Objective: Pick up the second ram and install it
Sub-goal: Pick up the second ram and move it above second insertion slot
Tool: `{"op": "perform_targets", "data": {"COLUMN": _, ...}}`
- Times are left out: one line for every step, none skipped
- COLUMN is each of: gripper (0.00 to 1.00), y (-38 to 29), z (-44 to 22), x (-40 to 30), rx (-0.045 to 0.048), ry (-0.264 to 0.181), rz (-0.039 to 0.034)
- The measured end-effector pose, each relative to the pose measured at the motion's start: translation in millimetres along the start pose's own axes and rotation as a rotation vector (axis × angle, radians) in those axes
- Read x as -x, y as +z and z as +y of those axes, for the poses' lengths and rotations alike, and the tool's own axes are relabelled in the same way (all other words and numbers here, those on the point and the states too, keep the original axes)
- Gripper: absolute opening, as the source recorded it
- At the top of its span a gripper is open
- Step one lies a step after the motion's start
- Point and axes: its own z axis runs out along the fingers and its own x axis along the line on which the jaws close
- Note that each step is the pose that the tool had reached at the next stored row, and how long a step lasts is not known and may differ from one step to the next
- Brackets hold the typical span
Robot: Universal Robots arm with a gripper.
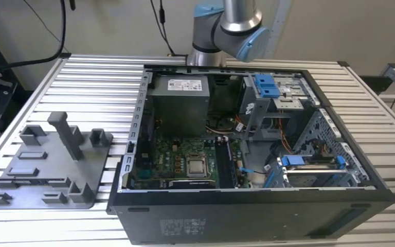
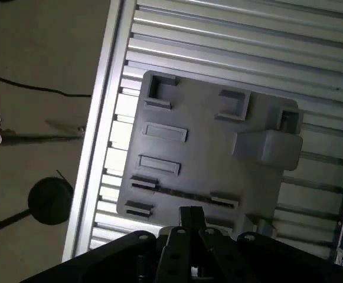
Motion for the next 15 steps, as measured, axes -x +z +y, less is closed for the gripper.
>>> {"op": "perform_targets", "data": {"gripper": 0.11, "y": 0.0, "z": 0.0, "x": 0.0, "rx": -0.0003, "ry": -0.017, "rz": 0.0007}}
{"op": "perform_targets", "data": {"gripper": 0.11, "y": 0.0, "z": 0.0, "x": 0.0, "rx": -0.001, "ry": -0.054, "rz": 0.0023}}
{"op": "perform_targets", "data": {"gripper": 0.11, "y": 0.0, "z": 0.0, "x": 0.0, "rx": -0.0013, "ry": -0.072, "rz": 0.0031}}
{"op": "perform_targets", "data": {"gripper": 0.11, "y": 0.0, "z": 0.0, "x": -0.1, "rx": -0.0016, "ry": -0.091, "rz": 0.0039}}
{"op": "perform_targets", "data": {"gripper": 0.11, "y": 0.0, "z": 0.0, "x": -0.1, "rx": -0.0019, "ry": -0.109, "rz": 0.0047}}
{"op": "perform_targets", "data": {"gripper": 0.11, "y": 0.0, "z": 0.0, "x": -0.1, "rx": -0.0022, "ry": -0.127, "rz": 0.0055}}
{"op": "perform_targets", "data": {"gripper": 0.11, "y": 0.0, "z": 0.0, "x": -0.1, "rx": -0.0025, "ry": -0.145, "rz": 0.0063}}
{"op": "perform_targets", "data": {"gripper": 0.11, "y": 0.0, "z": 0.0, "x": -0.1, "rx": -0.003, "ry": -0.162, "rz": 0.0071}}
{"op": "perform_targets", "data": {"gripper": 0.11, "y": 0.0, "z": 0.1, "x": -0.2, "rx": -0.0033, "ry": -0.181, "rz": 0.0078}}
{"op": "perform_targets", "data": {"gripper": 0.11, "y": 0.0, "z": 0.1, "x": -0.2, "rx": -0.0036, "ry": -0.198, "rz": 0.0086}}
{"op": "perform_targets", "data": {"gripper": 0.11, "y": 0.0, "z": 0.0, "x": -0.2, "rx": -0.0039, "ry": -0.216, "rz": 0.0093}}
{"op": "perform_targets", "data": {"gripper": 0.11, "y": 0.0, "z": 0.0, "x": -0.2, "rx": -0.0043, "ry": -0.235, "rz": 0.0102}}
{"op": "perform_targets", "data": {"gripper": 0.11, "y": 0.0, "z": 0.0, "x": -0.2, "rx": -0.0046, "ry": -0.253, "rz": 0.0109}}
{"op": "perform_targets", "data": {"gripper": 0.11, "y": 0.0, "z": 0.0, "x": -0.2, "rx": -0.0049, "ry": -0.27, "rz": 0.0117}}
{"op": "perform_targets", "data": {"gripper": 0.11, "y": 0.0, "z": 0.0, "x": -0.1, "rx": -0.0052, "ry": -0.288, "rz": 0.0125}}
